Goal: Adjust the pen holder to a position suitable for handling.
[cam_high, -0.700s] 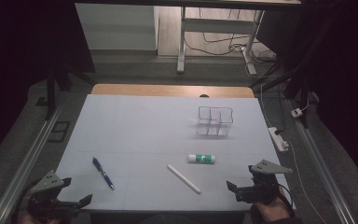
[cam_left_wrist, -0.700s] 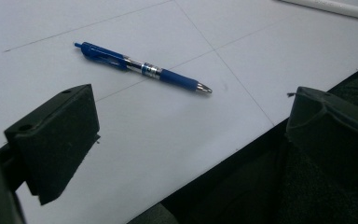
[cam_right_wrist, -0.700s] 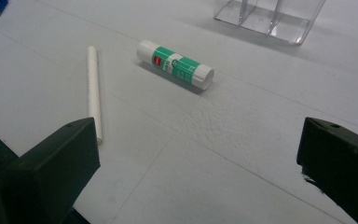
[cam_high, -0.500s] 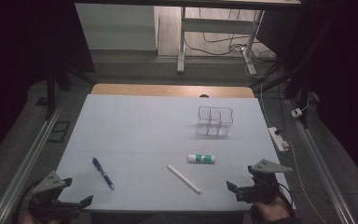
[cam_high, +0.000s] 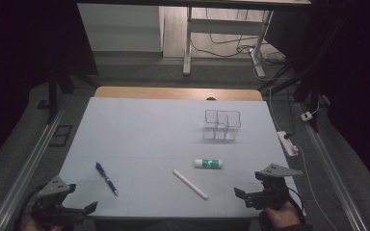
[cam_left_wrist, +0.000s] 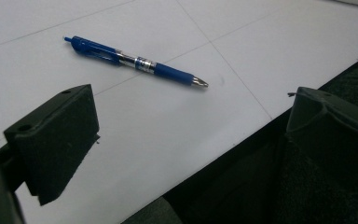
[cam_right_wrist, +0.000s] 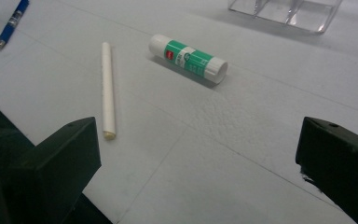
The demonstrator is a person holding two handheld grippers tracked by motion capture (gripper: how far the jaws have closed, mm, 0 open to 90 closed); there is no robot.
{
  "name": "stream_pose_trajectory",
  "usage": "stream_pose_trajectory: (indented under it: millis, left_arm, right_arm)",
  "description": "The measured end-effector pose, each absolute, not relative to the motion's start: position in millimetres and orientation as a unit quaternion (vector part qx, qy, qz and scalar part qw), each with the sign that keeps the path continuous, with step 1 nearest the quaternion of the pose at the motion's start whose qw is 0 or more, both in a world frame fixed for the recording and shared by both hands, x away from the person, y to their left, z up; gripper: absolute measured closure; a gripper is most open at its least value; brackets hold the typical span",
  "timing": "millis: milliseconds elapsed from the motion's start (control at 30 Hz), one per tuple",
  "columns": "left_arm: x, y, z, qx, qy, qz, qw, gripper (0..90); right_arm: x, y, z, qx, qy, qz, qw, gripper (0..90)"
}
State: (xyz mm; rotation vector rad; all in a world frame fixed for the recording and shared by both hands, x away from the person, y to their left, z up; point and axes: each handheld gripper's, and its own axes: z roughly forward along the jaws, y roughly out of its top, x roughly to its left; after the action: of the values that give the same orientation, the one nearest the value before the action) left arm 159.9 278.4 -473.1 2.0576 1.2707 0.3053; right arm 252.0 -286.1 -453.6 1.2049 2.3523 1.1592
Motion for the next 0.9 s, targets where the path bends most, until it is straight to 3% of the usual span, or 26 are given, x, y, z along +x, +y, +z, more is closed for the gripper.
stream_pose_trajectory:
  millis: [900]
  left_arm:
    - [159.1,280.7,-473.9,0.790,0.491,0.111,0.350,2.0]
  right_arm:
    - [259.8,-275.5,-448.1,0.371,0.819,0.423,0.111,0.0]
